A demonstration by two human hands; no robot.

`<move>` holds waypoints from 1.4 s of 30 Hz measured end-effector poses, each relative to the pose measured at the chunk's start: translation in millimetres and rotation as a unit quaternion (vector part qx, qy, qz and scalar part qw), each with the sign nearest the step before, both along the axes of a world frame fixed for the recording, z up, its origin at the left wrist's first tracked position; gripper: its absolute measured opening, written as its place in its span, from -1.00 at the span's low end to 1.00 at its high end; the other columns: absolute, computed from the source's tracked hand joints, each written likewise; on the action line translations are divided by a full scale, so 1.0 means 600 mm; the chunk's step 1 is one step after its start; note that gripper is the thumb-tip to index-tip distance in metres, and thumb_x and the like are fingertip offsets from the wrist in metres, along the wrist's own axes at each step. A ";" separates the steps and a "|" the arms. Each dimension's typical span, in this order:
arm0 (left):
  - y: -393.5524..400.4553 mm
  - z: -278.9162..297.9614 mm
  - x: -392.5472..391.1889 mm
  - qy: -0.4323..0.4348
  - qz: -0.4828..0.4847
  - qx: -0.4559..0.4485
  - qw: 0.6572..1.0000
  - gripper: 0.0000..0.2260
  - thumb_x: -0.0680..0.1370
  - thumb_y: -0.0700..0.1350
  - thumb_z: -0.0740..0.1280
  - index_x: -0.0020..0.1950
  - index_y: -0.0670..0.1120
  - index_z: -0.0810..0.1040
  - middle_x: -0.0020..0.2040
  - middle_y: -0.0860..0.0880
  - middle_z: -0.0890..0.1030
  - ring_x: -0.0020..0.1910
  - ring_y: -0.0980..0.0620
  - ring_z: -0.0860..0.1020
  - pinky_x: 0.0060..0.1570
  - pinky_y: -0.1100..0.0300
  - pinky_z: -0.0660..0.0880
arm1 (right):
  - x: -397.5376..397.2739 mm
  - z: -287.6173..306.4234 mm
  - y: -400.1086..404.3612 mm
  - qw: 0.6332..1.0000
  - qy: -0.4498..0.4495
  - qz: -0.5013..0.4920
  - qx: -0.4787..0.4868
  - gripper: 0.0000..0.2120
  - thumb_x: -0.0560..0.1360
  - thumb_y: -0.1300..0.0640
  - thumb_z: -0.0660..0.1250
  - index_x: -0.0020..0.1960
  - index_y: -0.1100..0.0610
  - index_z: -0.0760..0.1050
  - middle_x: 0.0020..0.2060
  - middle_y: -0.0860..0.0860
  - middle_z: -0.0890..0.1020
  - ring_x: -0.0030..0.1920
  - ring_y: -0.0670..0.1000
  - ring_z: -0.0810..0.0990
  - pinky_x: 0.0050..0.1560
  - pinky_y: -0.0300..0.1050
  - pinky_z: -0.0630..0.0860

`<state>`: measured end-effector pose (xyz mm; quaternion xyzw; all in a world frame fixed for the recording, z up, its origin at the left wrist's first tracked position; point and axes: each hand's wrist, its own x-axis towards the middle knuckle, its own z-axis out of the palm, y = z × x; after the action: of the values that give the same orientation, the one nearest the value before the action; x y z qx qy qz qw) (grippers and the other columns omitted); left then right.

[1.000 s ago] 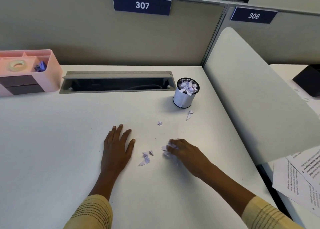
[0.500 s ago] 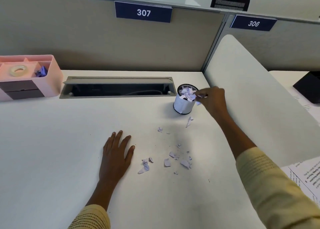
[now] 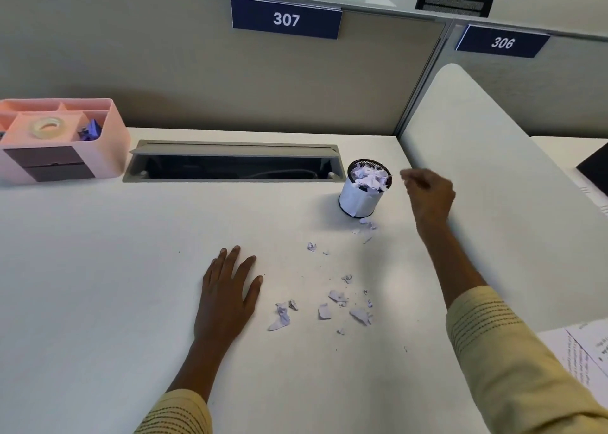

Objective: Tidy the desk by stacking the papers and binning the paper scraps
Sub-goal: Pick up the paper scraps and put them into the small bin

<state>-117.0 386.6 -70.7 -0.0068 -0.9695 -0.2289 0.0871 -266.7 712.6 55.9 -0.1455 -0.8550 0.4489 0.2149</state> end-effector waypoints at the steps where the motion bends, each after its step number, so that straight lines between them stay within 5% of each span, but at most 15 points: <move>1: 0.000 -0.001 0.000 -0.003 0.000 -0.001 1.000 -0.53 0.56 0.16 0.05 0.34 -0.02 0.48 0.46 -0.10 0.36 0.47 -0.13 0.26 0.42 -0.04 0.19 | 0.012 -0.024 0.004 0.999 -0.024 -0.009 0.019 -0.73 0.42 0.34 0.27 -0.02 0.11 0.66 -0.09 0.11 0.70 -0.18 -0.05 0.59 -0.13 -0.39 0.42; 4: -0.001 -0.002 -0.001 -0.007 -0.002 -0.008 1.000 -0.53 0.57 0.16 0.05 0.35 -0.02 0.48 0.46 -0.10 0.35 0.47 -0.12 0.25 0.42 -0.04 0.19 | 0.045 -0.095 0.005 0.990 -0.097 0.072 0.079 -0.74 0.50 0.31 0.25 0.14 0.18 0.59 0.11 0.15 0.63 0.10 0.10 0.59 0.08 -0.30 0.35; 8: -0.001 -0.003 -0.002 -0.009 -0.001 -0.008 1.000 -0.53 0.56 0.17 0.05 0.35 -0.02 0.47 0.46 -0.10 0.35 0.47 -0.13 0.25 0.42 -0.06 0.21 | 0.094 -0.154 -0.037 0.944 -0.160 0.228 0.176 -0.61 0.58 0.14 0.17 0.39 0.22 0.37 0.40 0.15 0.37 0.43 0.14 0.31 0.41 -0.09 0.19; 13: -0.001 -0.003 -0.001 -0.007 0.002 -0.012 1.000 -0.53 0.56 0.17 0.05 0.35 -0.01 0.47 0.46 -0.09 0.35 0.47 -0.13 0.25 0.42 -0.05 0.20 | 0.154 -0.171 -0.098 0.893 -0.110 0.357 0.251 -0.53 0.59 -0.06 0.09 0.39 0.17 0.37 0.46 0.07 0.29 0.47 0.07 0.23 0.41 -0.21 0.09; 18: -0.001 -0.001 0.000 -0.010 0.003 -0.014 1.000 -0.53 0.57 0.16 0.04 0.35 -0.02 0.47 0.46 -0.09 0.35 0.47 -0.13 0.25 0.42 -0.05 0.20 | 0.123 -0.160 -0.133 0.922 -0.130 0.309 0.195 -0.45 0.54 -0.20 0.18 0.46 0.01 0.26 0.52 -0.02 0.15 0.52 0.00 0.09 0.45 -0.10 0.12; 21: 0.001 0.001 0.000 -0.010 0.004 -0.014 1.000 -0.53 0.57 0.15 0.03 0.35 -0.02 0.47 0.46 -0.10 0.35 0.47 -0.14 0.25 0.41 -0.05 0.19 | 0.114 -0.171 -0.151 0.908 -0.164 0.293 0.250 -0.12 0.39 -0.51 -0.12 0.50 0.05 0.18 0.54 0.08 0.04 0.54 0.07 -0.06 0.51 0.00 -0.04; 24: 0.001 0.002 0.000 -0.010 0.004 -0.015 1.000 -0.53 0.57 0.15 0.04 0.35 -0.02 0.47 0.46 -0.10 0.36 0.47 -0.14 0.25 0.41 -0.05 0.19 | 0.149 -0.170 -0.180 0.883 -0.153 0.346 0.279 -0.02 0.36 -0.52 -0.26 0.48 0.13 0.23 0.52 0.15 0.11 0.53 0.11 0.01 0.52 0.01 -0.03; 27: 0.001 0.000 -0.001 -0.007 0.001 -0.019 1.000 -0.53 0.57 0.14 0.05 0.35 -0.04 0.47 0.45 -0.11 0.37 0.46 -0.15 0.27 0.40 -0.06 0.19 | 0.211 -0.173 -0.215 0.856 -0.100 0.403 0.309 -0.18 0.49 -0.42 -0.16 0.39 0.16 0.38 0.43 0.18 0.32 0.46 0.19 0.26 0.44 0.17 0.19; 30: 0.000 0.000 0.000 -0.005 -0.001 -0.023 1.000 -0.52 0.56 0.15 0.05 0.35 -0.05 0.48 0.45 -0.12 0.37 0.46 -0.16 0.28 0.40 -0.08 0.21 | 0.274 -0.189 -0.238 0.826 -0.008 0.422 0.373 -0.42 0.56 -0.28 0.02 0.34 0.08 0.45 0.37 0.15 0.43 0.40 0.18 0.36 0.40 0.12 0.29; 34: 0.001 0.002 0.003 -0.006 -0.001 -0.017 1.000 -0.52 0.57 0.16 0.04 0.36 -0.04 0.46 0.46 -0.12 0.36 0.47 -0.16 0.26 0.41 -0.08 0.20 | 0.296 -0.201 -0.219 0.834 0.112 0.376 0.388 -0.70 0.56 0.05 0.24 0.23 0.13 0.54 0.25 0.14 0.55 0.27 0.17 0.50 0.35 0.13 0.35; 37: 0.001 0.004 0.003 -0.008 -0.002 -0.011 1.000 -0.51 0.57 0.16 0.03 0.37 -0.04 0.46 0.46 -0.12 0.35 0.47 -0.16 0.24 0.41 -0.08 0.19 | 0.288 -0.196 -0.173 0.865 0.115 0.289 0.394 -0.73 0.54 0.09 0.27 0.20 0.13 0.57 0.22 0.13 0.57 0.22 0.18 0.53 0.40 0.19 0.24; 39: 0.001 0.003 0.003 -0.008 -0.003 -0.010 1.000 -0.51 0.57 0.16 0.03 0.37 -0.04 0.45 0.46 -0.12 0.35 0.48 -0.15 0.24 0.42 -0.09 0.19 | 0.290 -0.186 -0.138 0.895 0.050 0.234 0.377 -0.58 0.52 -0.11 0.28 0.31 0.06 0.49 0.34 0.10 0.46 0.34 0.16 0.42 0.44 0.22 0.14; 42: 0.000 0.003 0.002 -0.011 -0.002 -0.008 1.000 -0.51 0.57 0.16 0.02 0.37 -0.04 0.45 0.46 -0.12 0.34 0.48 -0.15 0.23 0.42 -0.10 0.19 | 0.297 -0.183 -0.108 0.930 -0.091 0.191 0.300 -0.06 0.34 -0.47 0.24 0.52 0.06 0.14 0.51 0.09 0.15 0.51 0.09 0.09 0.50 0.09 0.02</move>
<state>-115.8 386.8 -69.0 -0.0068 -0.9721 -0.2216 0.0762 -88.7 647.5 -53.8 0.0516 -0.9774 0.1891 0.0798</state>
